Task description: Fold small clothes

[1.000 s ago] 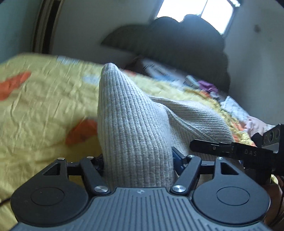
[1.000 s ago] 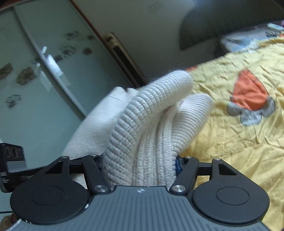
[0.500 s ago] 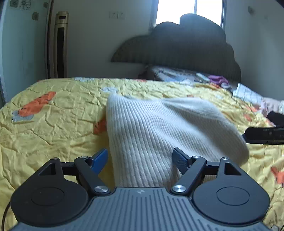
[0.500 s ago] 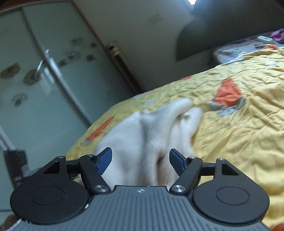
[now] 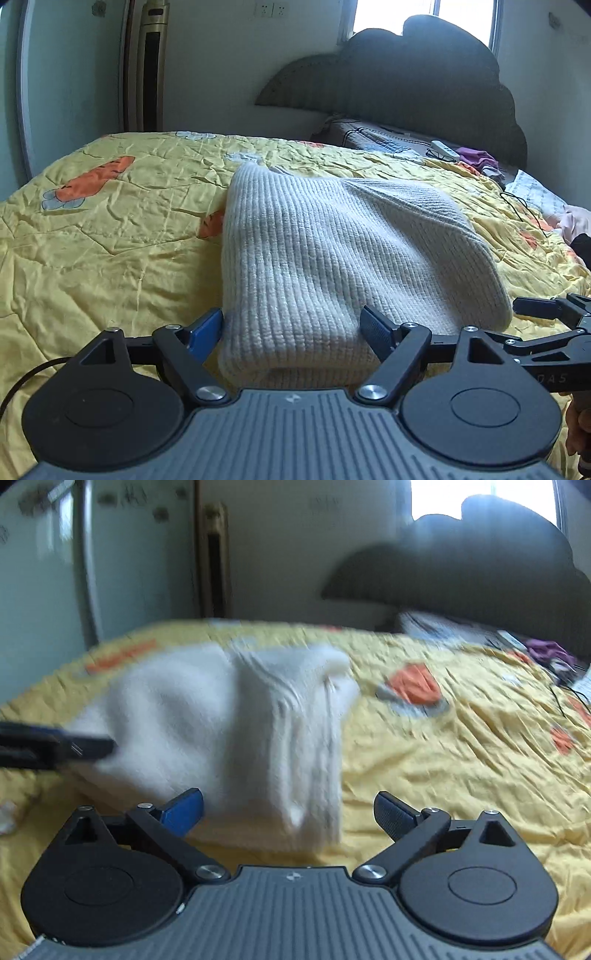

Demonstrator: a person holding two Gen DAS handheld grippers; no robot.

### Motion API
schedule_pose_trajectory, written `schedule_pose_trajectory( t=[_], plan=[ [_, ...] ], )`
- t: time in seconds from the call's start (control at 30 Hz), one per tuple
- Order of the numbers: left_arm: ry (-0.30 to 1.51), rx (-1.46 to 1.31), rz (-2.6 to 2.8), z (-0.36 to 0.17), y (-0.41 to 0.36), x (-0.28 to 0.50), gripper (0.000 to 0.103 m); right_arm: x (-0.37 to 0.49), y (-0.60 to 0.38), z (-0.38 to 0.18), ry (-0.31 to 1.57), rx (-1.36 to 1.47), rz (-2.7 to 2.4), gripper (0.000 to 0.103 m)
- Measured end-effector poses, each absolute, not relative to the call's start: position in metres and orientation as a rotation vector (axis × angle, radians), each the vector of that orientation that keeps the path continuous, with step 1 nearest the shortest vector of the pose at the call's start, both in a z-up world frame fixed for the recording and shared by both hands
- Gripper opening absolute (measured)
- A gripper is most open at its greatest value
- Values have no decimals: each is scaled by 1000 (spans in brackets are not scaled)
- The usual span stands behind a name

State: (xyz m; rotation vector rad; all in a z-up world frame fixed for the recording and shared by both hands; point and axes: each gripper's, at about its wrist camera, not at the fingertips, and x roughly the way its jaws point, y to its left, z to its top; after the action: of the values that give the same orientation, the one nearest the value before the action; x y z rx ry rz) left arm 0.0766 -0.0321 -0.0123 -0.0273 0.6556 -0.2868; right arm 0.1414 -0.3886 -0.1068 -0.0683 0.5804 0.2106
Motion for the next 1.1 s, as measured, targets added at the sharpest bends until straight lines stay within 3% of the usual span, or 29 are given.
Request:
schedule_pose_trajectory(
  t=[0.33, 1.1],
  plan=[
    [645, 0, -254, -14, -40, 62, 89, 120, -387, -110, 606, 17, 210, 103],
    [701, 19, -217, -36, -45, 45, 89, 100, -384, -128, 662, 73, 200, 103]
  ],
)
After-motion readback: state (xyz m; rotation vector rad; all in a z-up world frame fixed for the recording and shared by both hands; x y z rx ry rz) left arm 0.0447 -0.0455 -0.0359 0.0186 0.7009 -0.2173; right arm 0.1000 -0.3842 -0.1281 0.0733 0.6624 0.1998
